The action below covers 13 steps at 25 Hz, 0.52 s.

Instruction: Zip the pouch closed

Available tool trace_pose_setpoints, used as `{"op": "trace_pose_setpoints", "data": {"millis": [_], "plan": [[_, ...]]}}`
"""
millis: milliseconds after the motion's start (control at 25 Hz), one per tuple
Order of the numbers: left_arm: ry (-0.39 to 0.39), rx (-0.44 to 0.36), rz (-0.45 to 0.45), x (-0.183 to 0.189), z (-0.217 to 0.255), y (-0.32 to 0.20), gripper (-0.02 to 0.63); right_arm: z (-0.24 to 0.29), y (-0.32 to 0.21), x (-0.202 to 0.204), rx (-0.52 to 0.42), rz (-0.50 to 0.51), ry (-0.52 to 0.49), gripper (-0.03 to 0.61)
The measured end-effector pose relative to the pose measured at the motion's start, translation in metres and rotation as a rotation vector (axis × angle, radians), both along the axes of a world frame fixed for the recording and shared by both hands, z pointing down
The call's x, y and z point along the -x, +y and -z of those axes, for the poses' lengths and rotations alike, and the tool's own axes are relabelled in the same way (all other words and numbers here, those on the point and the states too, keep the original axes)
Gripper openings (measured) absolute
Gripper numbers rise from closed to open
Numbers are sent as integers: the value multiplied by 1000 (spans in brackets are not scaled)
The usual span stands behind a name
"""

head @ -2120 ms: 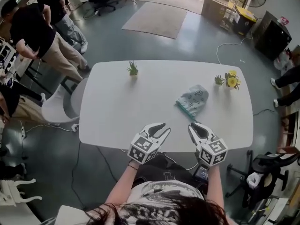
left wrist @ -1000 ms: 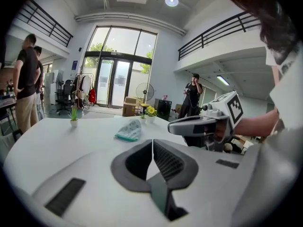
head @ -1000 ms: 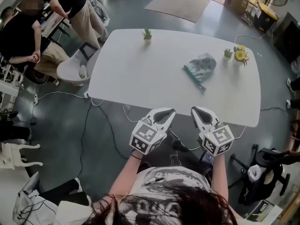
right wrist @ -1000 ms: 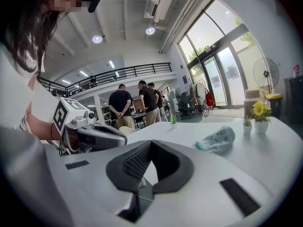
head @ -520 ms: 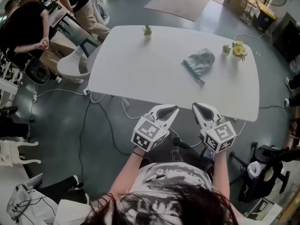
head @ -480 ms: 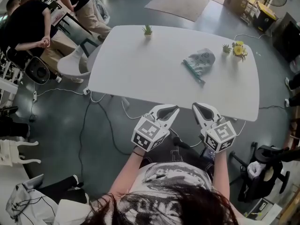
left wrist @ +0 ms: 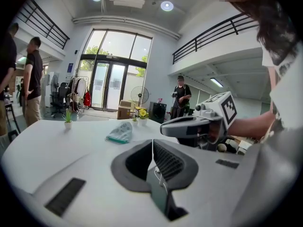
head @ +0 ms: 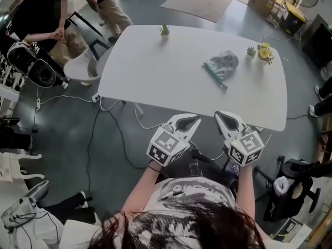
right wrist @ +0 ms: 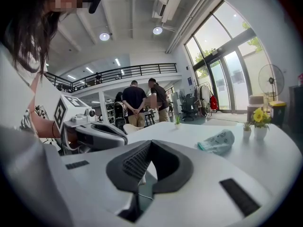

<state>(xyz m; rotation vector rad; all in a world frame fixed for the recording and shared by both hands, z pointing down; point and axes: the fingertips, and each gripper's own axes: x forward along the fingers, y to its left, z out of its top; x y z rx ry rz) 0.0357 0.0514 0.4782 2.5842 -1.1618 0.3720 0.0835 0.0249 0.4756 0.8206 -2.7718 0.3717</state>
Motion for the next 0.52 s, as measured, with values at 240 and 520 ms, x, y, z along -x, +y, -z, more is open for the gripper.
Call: {"op": "trace_pose_setpoints", "data": {"millis": [240, 520], "plan": [[-4, 2, 3, 0, -1, 4, 17, 1, 0, -7, 2, -7, 0, -3], [-5, 9, -6, -4, -1, 6, 17, 1, 0, -12, 13, -11, -2, -3]]}}
